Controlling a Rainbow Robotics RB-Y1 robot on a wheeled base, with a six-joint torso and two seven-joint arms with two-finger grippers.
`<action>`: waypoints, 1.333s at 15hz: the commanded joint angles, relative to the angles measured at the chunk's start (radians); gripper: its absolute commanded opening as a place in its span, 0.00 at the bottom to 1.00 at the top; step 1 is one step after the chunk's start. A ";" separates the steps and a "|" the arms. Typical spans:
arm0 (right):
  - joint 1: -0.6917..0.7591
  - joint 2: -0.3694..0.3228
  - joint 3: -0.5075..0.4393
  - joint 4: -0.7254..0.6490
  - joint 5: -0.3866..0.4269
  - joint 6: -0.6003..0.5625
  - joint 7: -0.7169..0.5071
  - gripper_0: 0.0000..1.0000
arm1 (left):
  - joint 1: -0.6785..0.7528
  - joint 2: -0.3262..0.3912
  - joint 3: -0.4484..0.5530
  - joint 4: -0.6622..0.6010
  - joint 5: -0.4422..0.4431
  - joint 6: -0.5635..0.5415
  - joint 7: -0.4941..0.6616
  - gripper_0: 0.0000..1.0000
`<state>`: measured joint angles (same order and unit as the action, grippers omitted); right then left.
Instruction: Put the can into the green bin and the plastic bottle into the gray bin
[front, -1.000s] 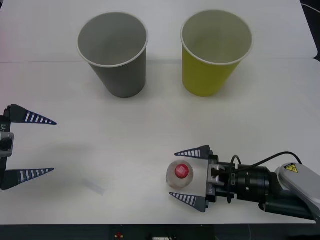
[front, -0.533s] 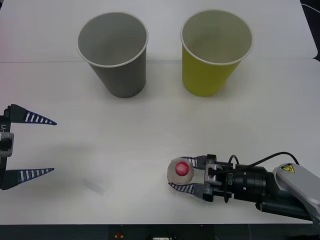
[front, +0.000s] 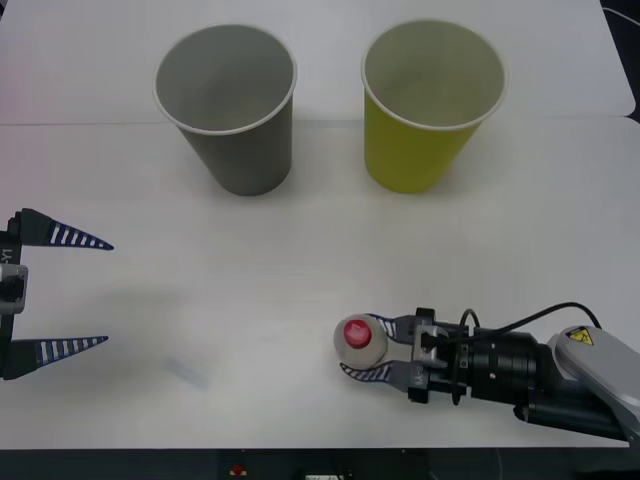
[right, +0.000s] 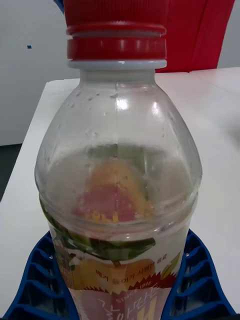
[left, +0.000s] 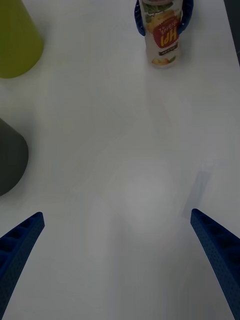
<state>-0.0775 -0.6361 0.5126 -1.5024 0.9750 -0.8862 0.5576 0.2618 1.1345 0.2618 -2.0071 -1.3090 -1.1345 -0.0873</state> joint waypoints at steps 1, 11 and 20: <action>-0.001 -0.034 -0.006 0.001 -0.044 -0.017 -0.013 0.00 | 0.000 0.000 0.000 0.000 0.000 0.000 0.000 1.00; 0.055 -0.119 -0.301 -0.211 0.222 -0.188 -0.492 0.00 | 0.000 0.000 0.000 0.000 0.000 0.000 0.000 1.00; 0.101 -0.117 -0.476 -0.547 0.453 -0.189 -1.147 0.00 | 0.000 0.000 0.000 0.000 0.000 0.000 0.000 1.00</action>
<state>0.0227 -0.7533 0.0467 -2.0304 1.4157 -1.0752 -0.5480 0.2618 1.1345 0.2618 -2.0071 -1.3090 -1.1345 -0.0873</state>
